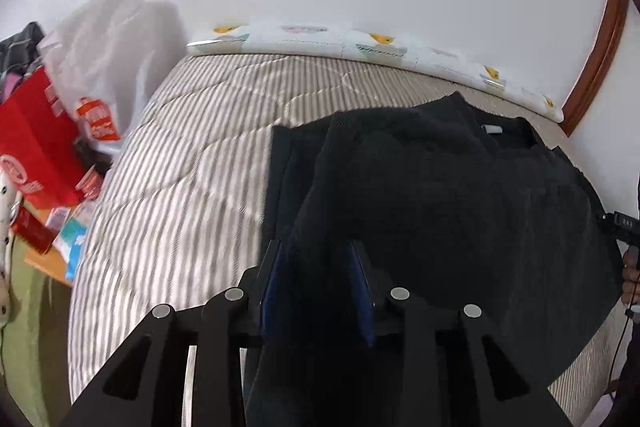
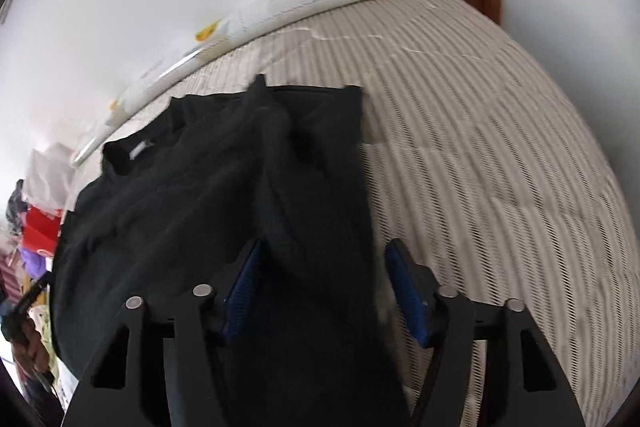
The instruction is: Fold small clothes
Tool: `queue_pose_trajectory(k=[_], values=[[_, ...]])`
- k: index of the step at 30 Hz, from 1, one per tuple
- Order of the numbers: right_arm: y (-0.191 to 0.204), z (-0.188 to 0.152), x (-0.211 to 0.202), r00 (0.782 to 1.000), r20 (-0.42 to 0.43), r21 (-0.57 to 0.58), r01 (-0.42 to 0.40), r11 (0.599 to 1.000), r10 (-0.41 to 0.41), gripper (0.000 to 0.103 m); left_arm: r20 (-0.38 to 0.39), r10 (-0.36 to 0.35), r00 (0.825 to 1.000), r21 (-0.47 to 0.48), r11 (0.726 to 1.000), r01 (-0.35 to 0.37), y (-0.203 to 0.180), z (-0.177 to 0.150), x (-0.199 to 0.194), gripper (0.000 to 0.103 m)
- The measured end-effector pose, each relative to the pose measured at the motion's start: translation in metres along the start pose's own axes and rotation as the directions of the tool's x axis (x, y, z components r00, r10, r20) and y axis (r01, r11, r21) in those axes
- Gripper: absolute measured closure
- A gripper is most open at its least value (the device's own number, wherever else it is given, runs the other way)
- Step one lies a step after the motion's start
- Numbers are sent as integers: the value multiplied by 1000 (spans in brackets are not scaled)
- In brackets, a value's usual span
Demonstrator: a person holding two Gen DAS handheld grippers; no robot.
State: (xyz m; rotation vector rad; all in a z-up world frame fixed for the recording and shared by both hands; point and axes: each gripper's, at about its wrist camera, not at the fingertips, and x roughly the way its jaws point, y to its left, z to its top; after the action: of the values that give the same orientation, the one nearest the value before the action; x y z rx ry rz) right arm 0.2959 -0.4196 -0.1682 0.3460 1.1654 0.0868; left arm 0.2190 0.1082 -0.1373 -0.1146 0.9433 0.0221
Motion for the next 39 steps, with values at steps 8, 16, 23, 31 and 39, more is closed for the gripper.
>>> queue_pose_trajectory(k=[8,16,23,31,39], values=[[-8,8,-33,999,30,-117,-9,993,13,91,-5,47,999,-77,996,-47,19,-17,-17,72],[-53,14,-44,991,36,-90,130,987,-127,88,-10,68,998,-80,994,-69,25,-35,-20,72],[-24,-6,-82,949,155,-51,287,957,-276,73,-33,81,996,-71,994,-83,33,-52,-17,72],[73,-53,-93,958,225,-98,203,974,-177,60,-14,98,995,-52,994,-98,46,-83,-28,51],[217,-129,-45,984,180,-254,43,966,4,57,-4,147,989,-23,989,-147,64,-108,-41,48]])
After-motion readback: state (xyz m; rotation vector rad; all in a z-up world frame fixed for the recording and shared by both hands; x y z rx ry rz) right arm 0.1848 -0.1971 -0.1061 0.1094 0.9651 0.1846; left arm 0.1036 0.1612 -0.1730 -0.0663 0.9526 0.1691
